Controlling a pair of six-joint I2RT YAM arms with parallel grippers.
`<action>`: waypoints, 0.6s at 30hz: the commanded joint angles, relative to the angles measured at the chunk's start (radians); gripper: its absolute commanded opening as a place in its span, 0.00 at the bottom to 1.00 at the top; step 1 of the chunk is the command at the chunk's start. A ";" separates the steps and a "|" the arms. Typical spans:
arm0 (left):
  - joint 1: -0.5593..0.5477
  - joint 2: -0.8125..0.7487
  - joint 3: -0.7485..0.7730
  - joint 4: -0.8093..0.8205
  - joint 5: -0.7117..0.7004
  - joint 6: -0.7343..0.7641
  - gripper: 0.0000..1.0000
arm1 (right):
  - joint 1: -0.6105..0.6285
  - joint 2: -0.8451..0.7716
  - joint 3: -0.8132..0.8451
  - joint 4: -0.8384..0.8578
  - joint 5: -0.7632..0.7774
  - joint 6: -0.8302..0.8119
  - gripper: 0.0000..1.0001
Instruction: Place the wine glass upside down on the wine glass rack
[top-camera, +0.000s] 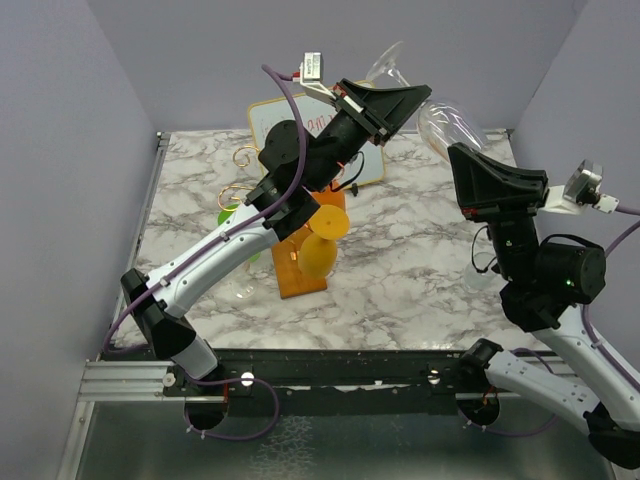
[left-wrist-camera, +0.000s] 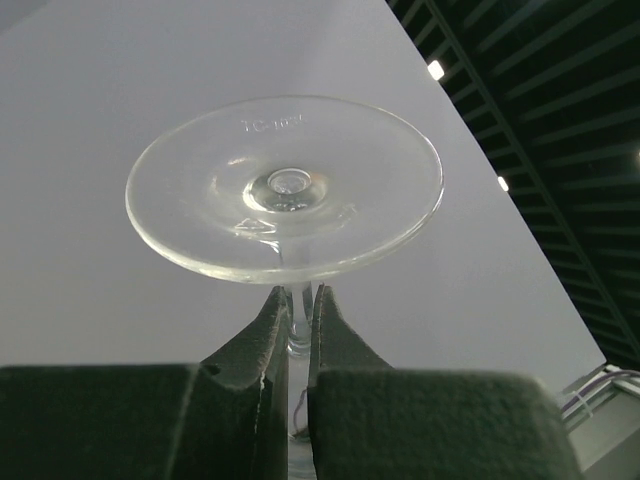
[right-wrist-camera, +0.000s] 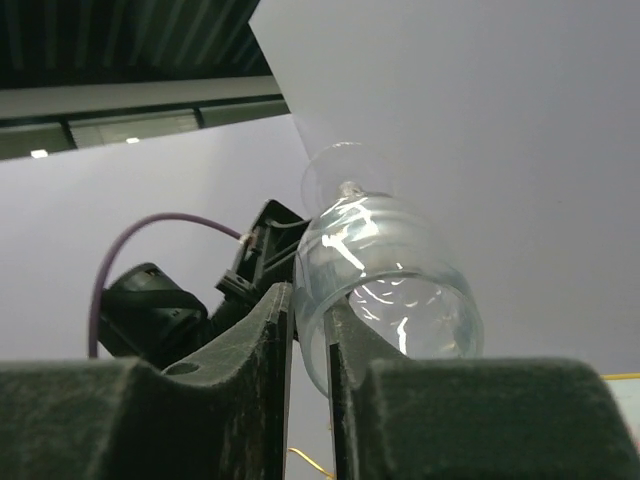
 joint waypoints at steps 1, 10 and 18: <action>-0.003 -0.038 -0.011 0.029 0.086 0.191 0.00 | 0.003 -0.044 0.000 -0.089 -0.013 0.002 0.29; 0.000 -0.161 -0.134 0.035 0.104 0.452 0.00 | 0.002 -0.183 -0.029 -0.350 -0.001 -0.018 0.64; 0.007 -0.117 0.095 -0.320 0.277 0.818 0.00 | 0.002 -0.269 -0.029 -0.472 -0.006 -0.056 0.72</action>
